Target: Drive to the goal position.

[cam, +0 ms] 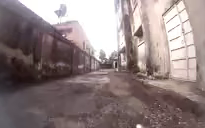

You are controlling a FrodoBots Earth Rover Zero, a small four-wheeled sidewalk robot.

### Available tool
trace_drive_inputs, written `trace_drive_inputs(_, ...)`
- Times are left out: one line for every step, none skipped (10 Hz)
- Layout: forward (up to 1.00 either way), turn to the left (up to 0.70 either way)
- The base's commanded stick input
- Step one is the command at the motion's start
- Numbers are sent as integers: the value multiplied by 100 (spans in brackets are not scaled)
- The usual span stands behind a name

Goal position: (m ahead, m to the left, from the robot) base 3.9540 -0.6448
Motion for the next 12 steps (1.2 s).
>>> trace_drive_inputs(100, -35)
trace_drive_inputs(100, -10)
trace_drive_inputs(100, 1)
trace_drive_inputs(100, 1)
trace_drive_inputs(100, 1)
trace_drive_inputs(100, 1)
trace_drive_inputs(100, 1)
trace_drive_inputs(100, 1)
trace_drive_inputs(100, 1)
trace_drive_inputs(100, 1)
trace_drive_inputs(100, 1)
trace_drive_inputs(100, 1)
